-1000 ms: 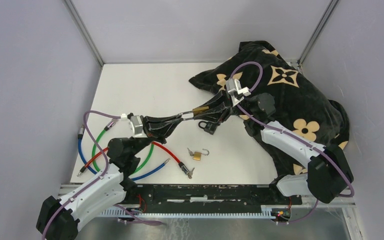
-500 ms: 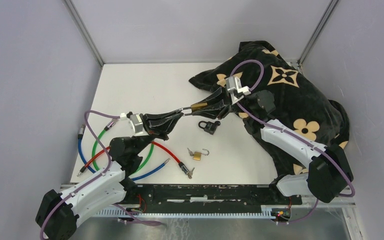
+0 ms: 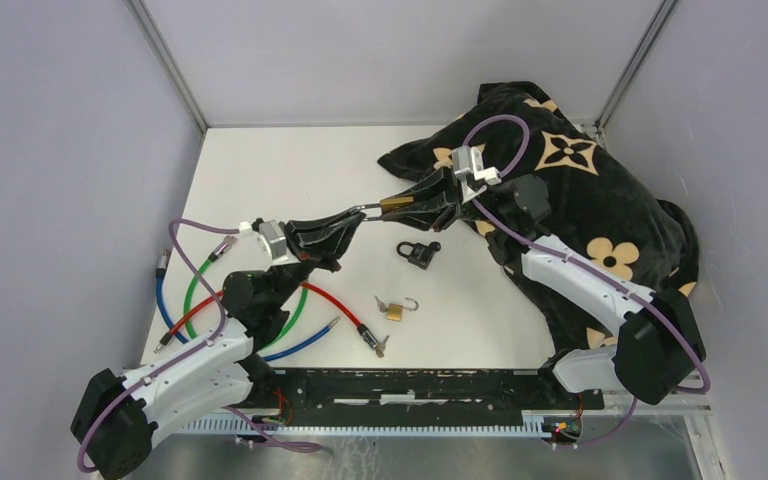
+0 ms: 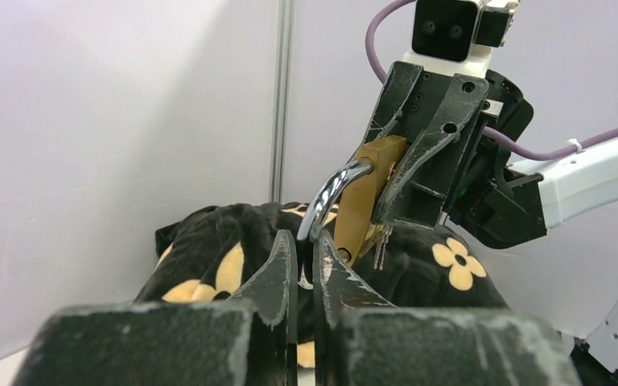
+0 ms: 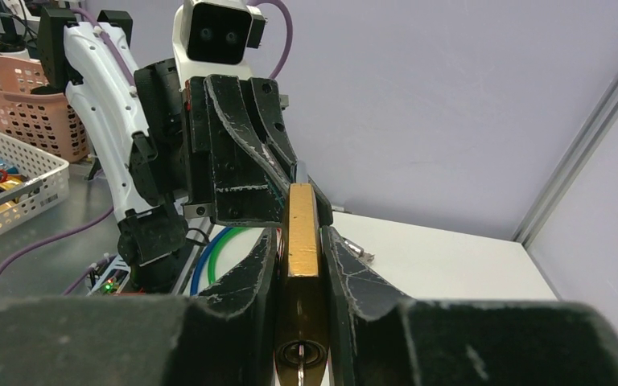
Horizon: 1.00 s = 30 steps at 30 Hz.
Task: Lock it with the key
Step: Lock the lock.
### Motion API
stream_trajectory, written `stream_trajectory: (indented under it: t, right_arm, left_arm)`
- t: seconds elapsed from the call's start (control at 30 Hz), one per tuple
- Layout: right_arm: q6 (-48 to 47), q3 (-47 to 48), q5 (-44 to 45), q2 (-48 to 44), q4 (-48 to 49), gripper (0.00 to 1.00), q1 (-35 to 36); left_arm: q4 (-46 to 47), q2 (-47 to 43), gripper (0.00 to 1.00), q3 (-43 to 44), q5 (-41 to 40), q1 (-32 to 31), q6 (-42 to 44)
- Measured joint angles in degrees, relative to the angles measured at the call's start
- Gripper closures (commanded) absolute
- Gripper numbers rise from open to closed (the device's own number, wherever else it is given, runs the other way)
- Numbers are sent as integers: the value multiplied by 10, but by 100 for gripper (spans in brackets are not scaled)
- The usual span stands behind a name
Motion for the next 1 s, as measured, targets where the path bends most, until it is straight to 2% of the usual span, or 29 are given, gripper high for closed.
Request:
stream_trajectory:
  t: [0.4, 1.0]
  right_arm:
    - [-6, 61, -13, 28, -19, 100, 0]
    - [-62, 168, -71, 70, -137, 100, 0]
  left_arm:
    - [16, 14, 98, 22, -38, -6, 10]
    - [20, 16, 98, 29, -73, -6, 10]
